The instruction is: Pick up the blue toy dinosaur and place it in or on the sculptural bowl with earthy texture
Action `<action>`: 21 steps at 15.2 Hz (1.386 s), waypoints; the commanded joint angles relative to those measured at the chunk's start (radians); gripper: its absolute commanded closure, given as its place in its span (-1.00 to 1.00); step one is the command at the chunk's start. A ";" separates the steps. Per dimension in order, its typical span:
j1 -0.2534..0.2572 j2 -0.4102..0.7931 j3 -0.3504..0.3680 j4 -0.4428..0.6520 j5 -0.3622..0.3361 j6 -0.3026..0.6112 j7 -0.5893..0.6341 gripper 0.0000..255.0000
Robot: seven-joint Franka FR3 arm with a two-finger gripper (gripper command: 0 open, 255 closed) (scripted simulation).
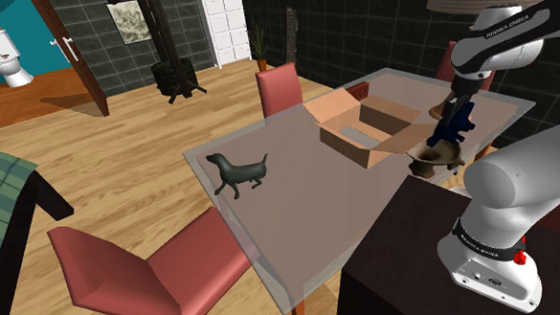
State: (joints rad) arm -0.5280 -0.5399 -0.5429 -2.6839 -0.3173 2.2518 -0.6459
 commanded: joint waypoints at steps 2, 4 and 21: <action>0.003 0.030 -0.015 -0.022 -0.003 0.053 -0.003 1.00; 0.006 0.051 -0.026 -0.036 -0.005 0.088 -0.005 1.00; 0.005 0.052 -0.027 -0.041 -0.007 0.094 -0.005 -1.00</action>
State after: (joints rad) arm -0.5190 -0.4688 -0.5777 -2.7316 -0.3223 2.3721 -0.6535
